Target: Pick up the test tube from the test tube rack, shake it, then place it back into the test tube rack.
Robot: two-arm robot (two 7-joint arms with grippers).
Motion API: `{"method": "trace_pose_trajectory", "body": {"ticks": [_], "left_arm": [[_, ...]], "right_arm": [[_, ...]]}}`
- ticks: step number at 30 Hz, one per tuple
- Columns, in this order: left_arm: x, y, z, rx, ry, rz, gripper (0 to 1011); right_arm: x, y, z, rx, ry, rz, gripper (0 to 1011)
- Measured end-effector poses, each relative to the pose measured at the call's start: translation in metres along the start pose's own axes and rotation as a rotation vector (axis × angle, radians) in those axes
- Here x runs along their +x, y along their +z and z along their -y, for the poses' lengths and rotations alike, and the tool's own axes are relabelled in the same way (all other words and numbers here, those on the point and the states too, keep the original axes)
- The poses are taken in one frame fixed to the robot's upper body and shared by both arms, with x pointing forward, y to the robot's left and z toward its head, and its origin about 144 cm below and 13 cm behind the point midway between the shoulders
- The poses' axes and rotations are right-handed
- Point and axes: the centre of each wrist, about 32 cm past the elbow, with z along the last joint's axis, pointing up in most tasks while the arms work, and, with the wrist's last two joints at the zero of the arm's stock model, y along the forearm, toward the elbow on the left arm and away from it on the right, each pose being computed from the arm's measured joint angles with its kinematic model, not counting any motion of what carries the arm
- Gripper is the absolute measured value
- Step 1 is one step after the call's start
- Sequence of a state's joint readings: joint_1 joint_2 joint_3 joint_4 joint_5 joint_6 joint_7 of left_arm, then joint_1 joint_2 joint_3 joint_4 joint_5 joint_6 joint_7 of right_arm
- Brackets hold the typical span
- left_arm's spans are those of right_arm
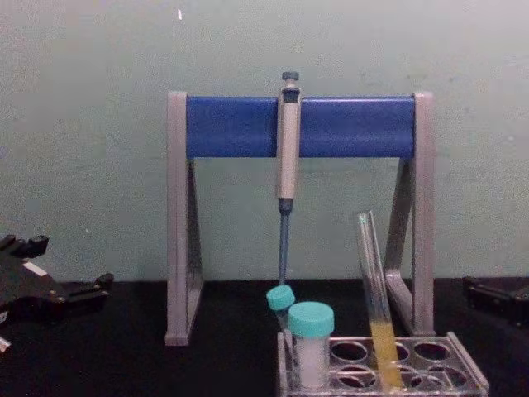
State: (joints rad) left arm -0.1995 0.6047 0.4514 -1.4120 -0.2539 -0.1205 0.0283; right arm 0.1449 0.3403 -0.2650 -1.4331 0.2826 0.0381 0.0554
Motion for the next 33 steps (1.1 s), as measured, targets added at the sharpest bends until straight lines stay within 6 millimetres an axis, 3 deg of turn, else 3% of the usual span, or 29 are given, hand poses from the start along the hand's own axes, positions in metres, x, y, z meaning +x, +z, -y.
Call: {"method": "trace_pose_trajectory", "body": {"ticks": [33], "left_arm": [[0.0, 0.0, 0.0, 0.0, 0.0, 0.0, 1001]], "right_arm": [[0.0, 0.0, 0.0, 0.0, 0.0, 0.0, 1000]]}}
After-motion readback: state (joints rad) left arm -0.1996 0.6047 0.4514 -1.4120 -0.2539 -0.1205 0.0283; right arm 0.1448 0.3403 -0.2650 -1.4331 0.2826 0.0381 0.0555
